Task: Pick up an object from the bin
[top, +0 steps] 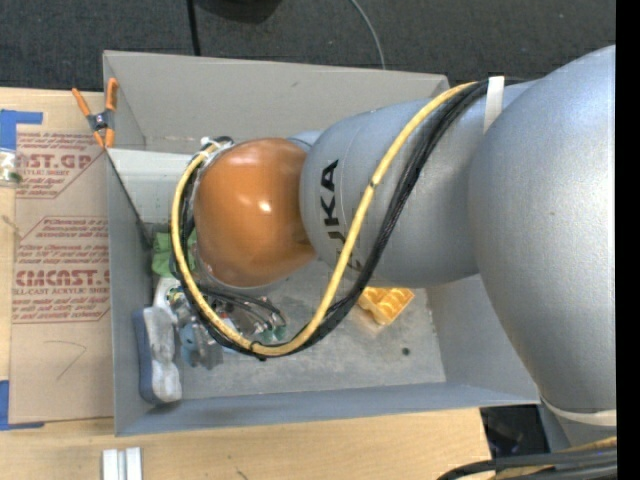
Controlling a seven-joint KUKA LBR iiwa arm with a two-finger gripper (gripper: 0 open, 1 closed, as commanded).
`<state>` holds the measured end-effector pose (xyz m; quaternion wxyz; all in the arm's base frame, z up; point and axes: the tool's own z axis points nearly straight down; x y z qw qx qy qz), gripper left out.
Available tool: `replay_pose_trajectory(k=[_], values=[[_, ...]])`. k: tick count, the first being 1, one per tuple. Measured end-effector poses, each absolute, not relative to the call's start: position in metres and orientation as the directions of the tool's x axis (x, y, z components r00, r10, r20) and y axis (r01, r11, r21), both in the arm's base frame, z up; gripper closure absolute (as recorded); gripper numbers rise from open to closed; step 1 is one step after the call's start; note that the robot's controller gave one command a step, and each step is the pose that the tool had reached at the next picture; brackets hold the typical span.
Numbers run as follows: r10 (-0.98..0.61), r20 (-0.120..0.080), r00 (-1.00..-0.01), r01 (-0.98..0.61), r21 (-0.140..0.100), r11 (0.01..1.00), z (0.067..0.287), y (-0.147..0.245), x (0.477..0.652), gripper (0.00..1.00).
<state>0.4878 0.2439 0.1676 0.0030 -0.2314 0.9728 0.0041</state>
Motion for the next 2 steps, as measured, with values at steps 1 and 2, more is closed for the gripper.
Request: replay_pose_trajectory(k=[1, 2], values=[[-0.468, -0.007, -0.884, -0.468, 0.006, 0.884, 0.196, 0.242, 0.490, 1.00], [-0.468, -0.012, -0.883, -0.468, 0.006, 0.884, 0.222, 0.243, 0.490, 1.00]])
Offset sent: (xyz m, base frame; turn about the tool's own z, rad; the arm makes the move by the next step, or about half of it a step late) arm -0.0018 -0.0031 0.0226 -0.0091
